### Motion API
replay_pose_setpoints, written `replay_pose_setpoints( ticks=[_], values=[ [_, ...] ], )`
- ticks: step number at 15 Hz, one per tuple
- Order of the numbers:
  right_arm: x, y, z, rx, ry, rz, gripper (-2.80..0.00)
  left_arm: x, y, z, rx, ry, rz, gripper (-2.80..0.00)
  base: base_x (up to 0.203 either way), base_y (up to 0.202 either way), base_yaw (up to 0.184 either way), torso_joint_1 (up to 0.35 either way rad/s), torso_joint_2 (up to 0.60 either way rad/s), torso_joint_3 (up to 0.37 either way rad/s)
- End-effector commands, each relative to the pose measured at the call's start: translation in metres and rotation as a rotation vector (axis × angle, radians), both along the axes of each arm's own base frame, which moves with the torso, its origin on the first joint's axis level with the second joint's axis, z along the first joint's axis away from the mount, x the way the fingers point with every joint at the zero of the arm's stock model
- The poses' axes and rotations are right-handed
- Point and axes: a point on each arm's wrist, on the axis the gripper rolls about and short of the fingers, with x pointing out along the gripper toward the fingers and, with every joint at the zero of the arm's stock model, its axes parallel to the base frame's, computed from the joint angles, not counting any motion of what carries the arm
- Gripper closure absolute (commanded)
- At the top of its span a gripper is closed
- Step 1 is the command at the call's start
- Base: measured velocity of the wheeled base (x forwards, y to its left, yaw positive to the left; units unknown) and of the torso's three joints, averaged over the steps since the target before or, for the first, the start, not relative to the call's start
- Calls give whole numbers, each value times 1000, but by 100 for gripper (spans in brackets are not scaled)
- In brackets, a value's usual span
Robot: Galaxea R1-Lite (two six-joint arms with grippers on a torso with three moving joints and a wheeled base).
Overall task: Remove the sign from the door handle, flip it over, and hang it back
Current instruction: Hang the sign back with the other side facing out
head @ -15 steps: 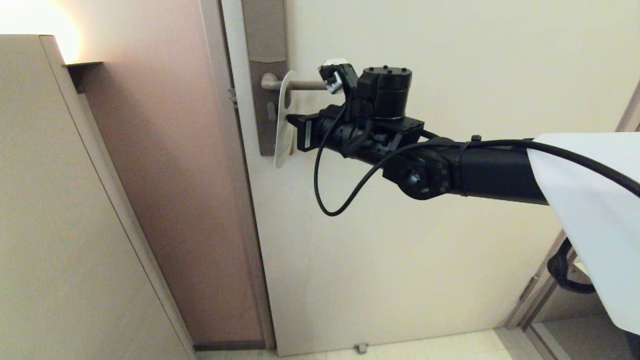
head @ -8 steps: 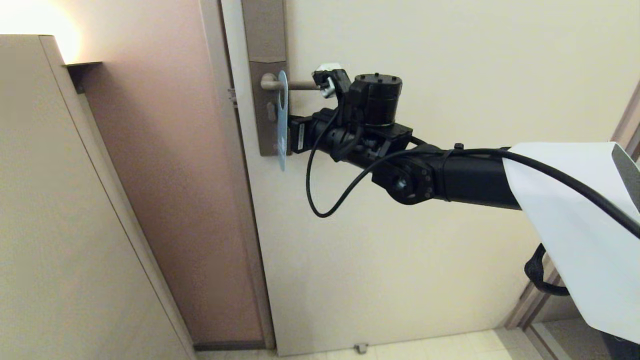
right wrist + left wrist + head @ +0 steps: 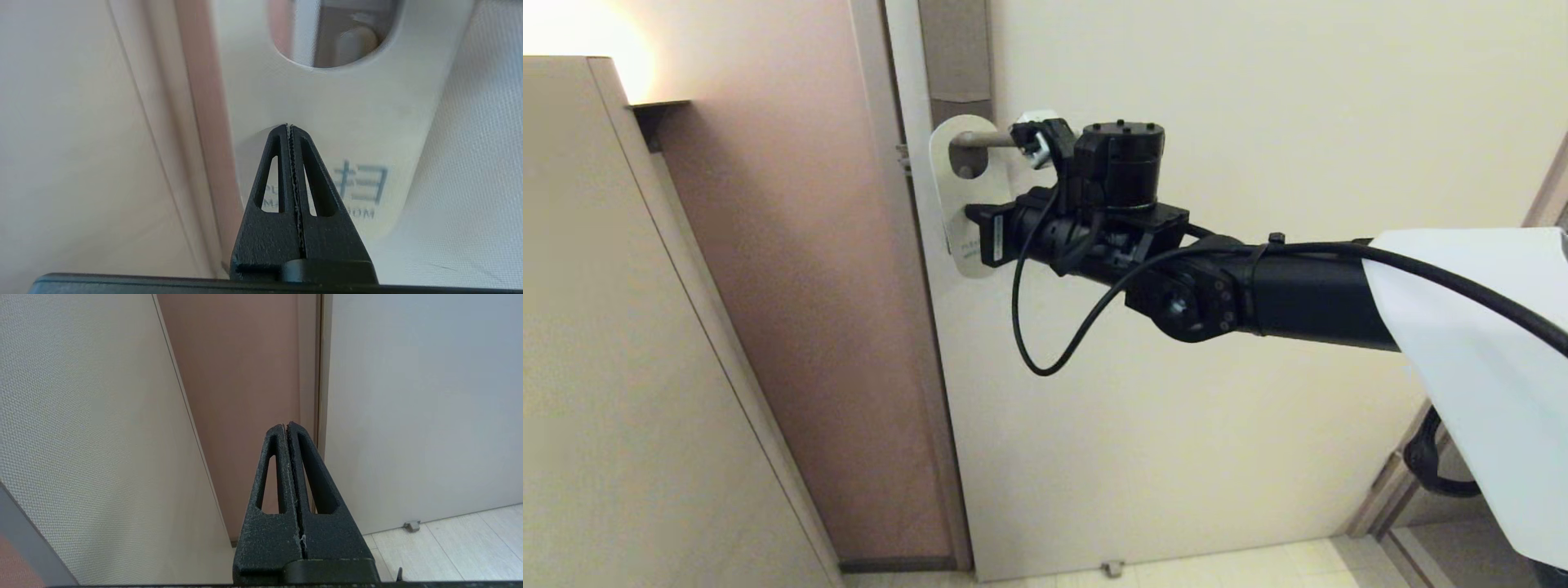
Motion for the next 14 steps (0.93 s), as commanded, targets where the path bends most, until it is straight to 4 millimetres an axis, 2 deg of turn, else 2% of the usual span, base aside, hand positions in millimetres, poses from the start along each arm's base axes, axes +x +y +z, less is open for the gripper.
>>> replay_pose_setpoints(
  ticks=[1,7,9,14],
  values=[
    [-8,-1,15,23,-23,12,0,0,0,0,0,1,1,0,0,0,0,0,0,0],
    [-16,9,25,86,-84,40,0,0,0,0,0,1,1,0,0,0,0,0,0,0],
    [-19,14,23,84,-77,56,0,0,0,0,0,1,1,0,0,0,0,0,0,0],
    [-17,38,-8,70,-73,87,0,0,0,0,0,1,1,0,0,0,0,0,0,0]
  ],
)
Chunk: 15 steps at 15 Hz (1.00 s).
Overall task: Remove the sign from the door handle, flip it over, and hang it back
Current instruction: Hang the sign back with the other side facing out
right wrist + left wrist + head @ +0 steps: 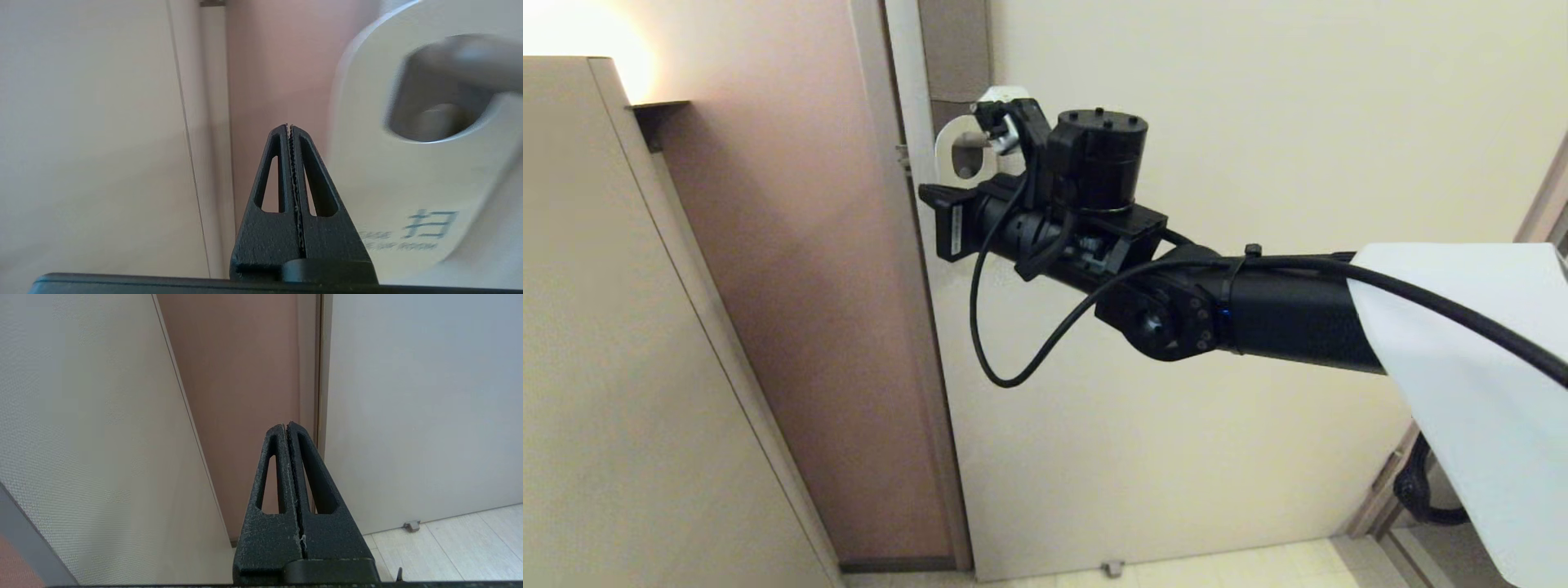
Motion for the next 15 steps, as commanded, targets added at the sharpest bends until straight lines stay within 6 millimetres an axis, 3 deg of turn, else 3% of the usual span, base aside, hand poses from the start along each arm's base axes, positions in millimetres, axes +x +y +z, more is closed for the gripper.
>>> replay_pose_setpoints(
  ticks=[1,6,8,11,15],
  values=[
    [6,11,-24,-15,13,4,0,0,0,0,0,1,0,0,0,0,0,0,0,0],
    [19,10,-38,16,9,-122,0,0,0,0,0,1,0,0,0,0,0,0,0,0],
    [14,7,-25,37,-3,-119,0,0,0,0,0,1,0,0,0,0,0,0,0,0],
    [-7,1,-1,44,-16,-54,0,0,0,0,0,-1,0,0,0,0,0,0,0,0],
    [-46,-20,9,-60,65,62,0,0,0,0,0,1,0,0,0,0,0,0,0,0]
  ],
)
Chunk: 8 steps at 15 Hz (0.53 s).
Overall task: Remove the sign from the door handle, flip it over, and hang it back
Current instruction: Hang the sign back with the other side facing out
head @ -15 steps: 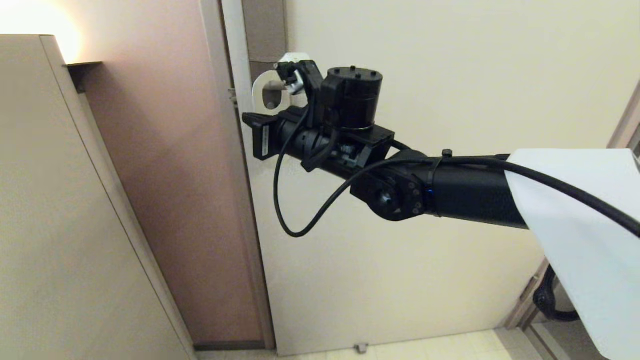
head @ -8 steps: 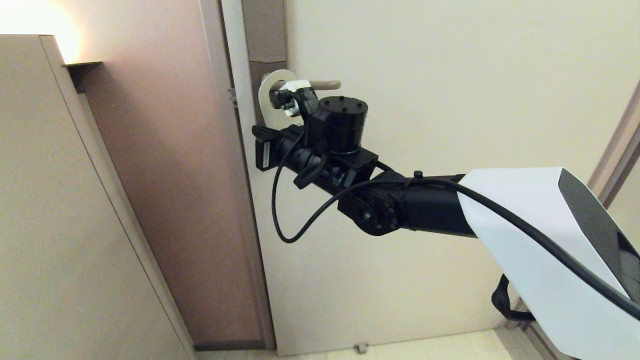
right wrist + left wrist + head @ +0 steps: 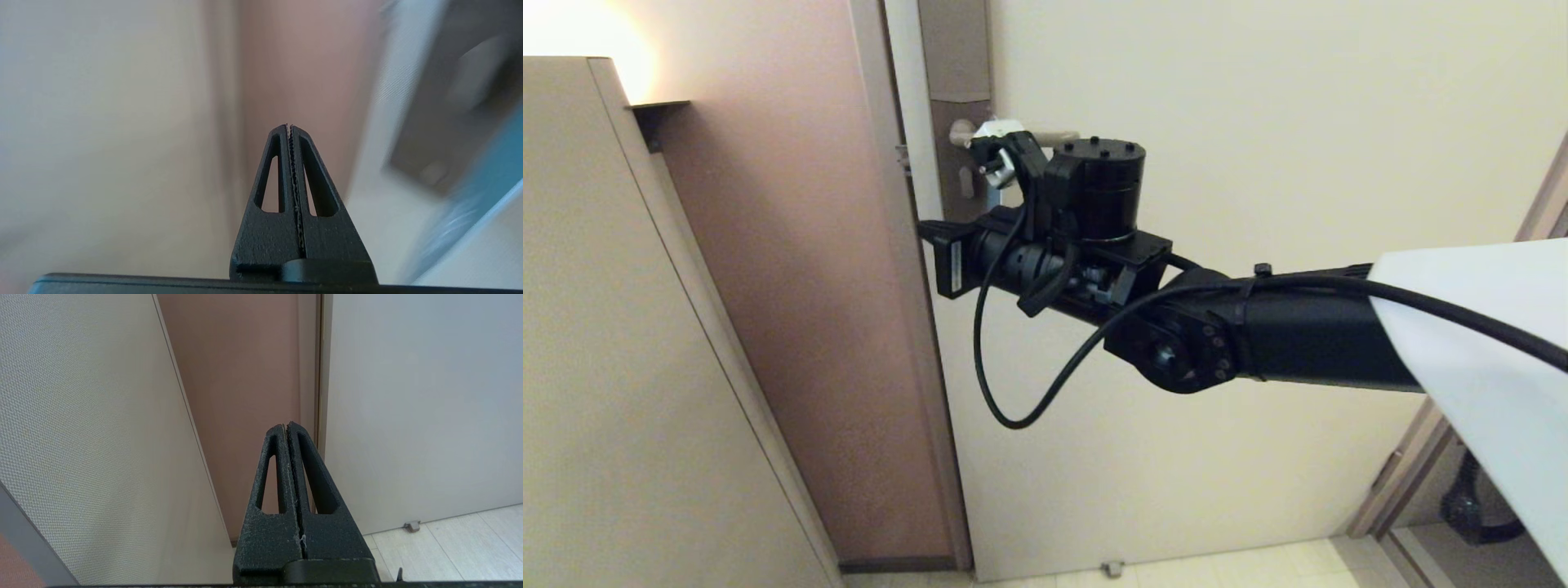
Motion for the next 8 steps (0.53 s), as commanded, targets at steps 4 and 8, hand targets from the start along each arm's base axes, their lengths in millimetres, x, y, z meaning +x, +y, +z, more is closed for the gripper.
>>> replay_pose_setpoints(
  ticks=[4,8],
  values=[
    [-67,-53,28,-115,98,156,0,0,0,0,0,1,0,0,0,0,0,0,0,0],
    [-54,-86,24,-162,137,19,0,0,0,0,0,1,0,0,0,0,0,0,0,0]
  ],
)
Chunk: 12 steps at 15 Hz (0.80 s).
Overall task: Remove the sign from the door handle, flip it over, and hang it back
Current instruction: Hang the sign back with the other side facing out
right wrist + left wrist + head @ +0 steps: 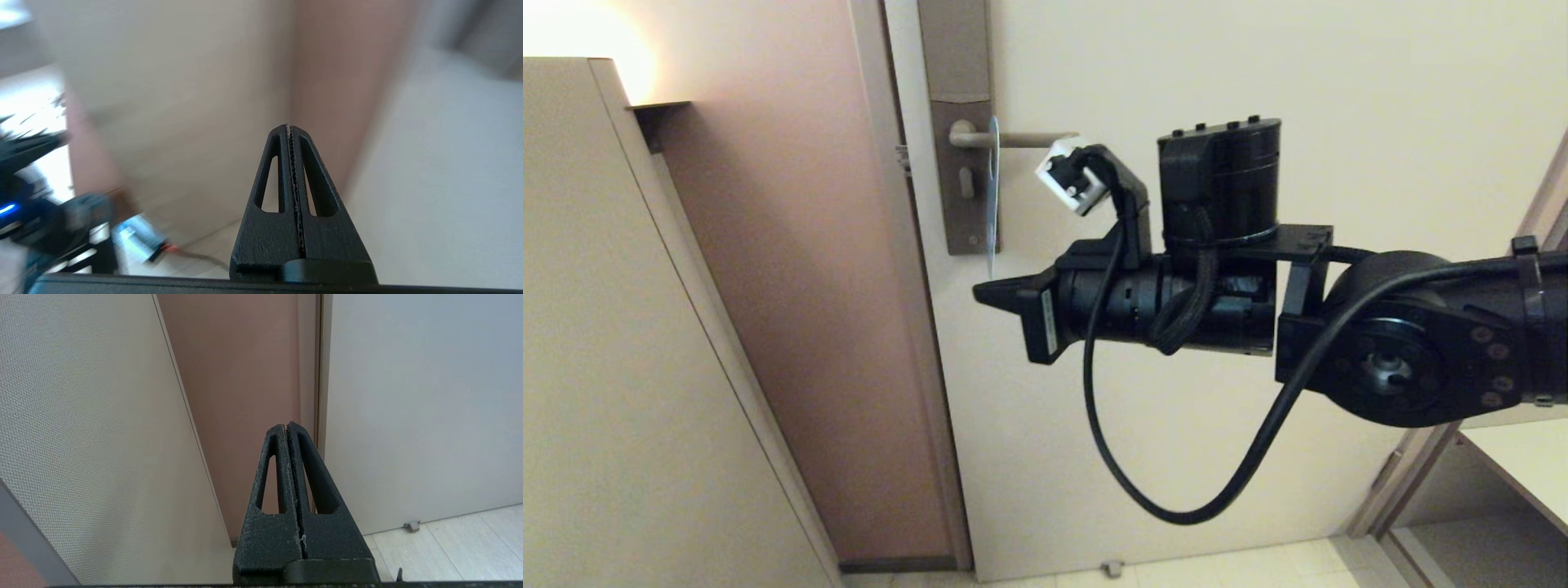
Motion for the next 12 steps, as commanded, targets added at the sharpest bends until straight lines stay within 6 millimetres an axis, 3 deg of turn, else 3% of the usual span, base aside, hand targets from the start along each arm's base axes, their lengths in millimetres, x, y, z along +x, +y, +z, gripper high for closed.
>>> replay_pose_setpoints(
  ticks=[1,6,12],
  values=[
    [12,-20,7,5,-28,-110,0,0,0,0,0,1,0,0,0,0,0,0,0,0],
    [43,-20,-3,31,-76,-200,0,0,0,0,0,1,0,0,0,0,0,0,0,0],
    [80,7,-19,82,-145,-297,0,0,0,0,0,1,0,0,0,0,0,0,0,0]
  ],
)
